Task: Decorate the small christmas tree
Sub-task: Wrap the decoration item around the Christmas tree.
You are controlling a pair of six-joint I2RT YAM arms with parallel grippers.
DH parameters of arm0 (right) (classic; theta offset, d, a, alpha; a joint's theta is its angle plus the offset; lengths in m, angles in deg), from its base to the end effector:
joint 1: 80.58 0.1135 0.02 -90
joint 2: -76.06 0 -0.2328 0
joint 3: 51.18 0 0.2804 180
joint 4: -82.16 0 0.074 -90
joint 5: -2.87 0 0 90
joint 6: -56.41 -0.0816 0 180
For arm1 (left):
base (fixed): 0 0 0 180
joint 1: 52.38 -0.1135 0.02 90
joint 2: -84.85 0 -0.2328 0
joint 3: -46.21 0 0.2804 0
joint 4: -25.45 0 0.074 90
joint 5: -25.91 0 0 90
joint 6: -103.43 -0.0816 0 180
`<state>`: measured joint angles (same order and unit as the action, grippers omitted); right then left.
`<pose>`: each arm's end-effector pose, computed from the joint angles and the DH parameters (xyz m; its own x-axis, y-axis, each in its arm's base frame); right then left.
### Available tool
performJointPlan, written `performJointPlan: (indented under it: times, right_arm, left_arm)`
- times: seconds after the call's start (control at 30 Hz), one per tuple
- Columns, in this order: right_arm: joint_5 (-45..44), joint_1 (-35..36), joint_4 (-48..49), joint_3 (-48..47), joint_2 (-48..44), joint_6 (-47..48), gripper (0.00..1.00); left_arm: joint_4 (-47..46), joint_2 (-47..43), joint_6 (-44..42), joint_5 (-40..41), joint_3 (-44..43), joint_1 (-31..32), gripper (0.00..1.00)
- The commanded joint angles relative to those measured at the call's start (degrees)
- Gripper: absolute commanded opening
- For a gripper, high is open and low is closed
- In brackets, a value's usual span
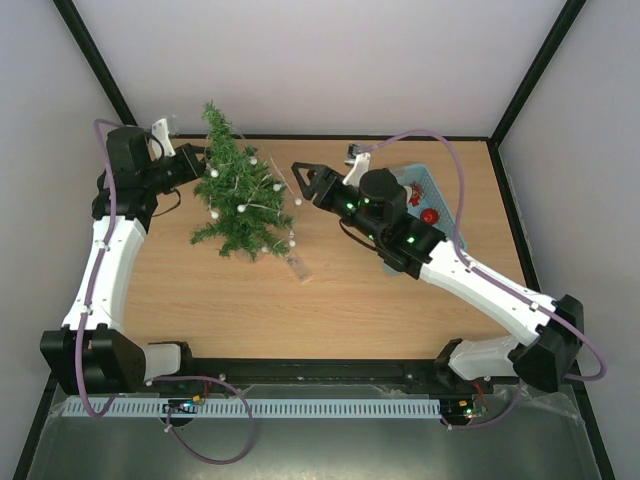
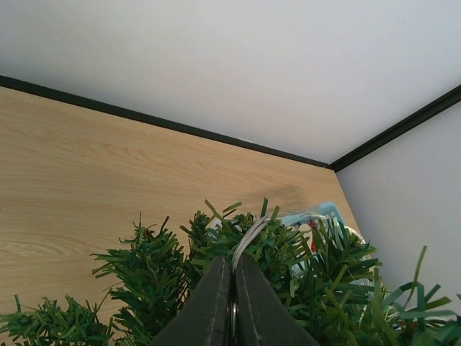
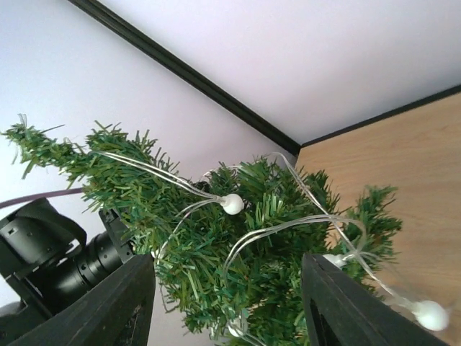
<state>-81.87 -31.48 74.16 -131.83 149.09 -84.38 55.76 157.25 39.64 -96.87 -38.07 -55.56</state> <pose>0.2466 0.2961 0.3723 -0.6324 0.4483 -0.6317 -0.5104 0.3722 0.7752 0.3612 -0.0242 0.3480 -0.4891 -0.3991 -0.7756 0.2789 0.7710 -0.5726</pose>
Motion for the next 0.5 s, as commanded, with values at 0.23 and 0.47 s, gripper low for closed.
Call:
performJointPlan:
  times: [0.23,0.47]
  right_arm:
    - [-2.0,2.0,10.3,-0.9,8.5,-23.6,0.50]
    - [-3.4,2.1,11.9,-4.0,11.7,-23.3,0.48]
  left_arm:
    - [-2.4,-1.8,1.0,-1.1,2.5,0.0,0.04]
    - [-2.8,-2.0,1.2,-1.7,2.8,0.0,0.03]
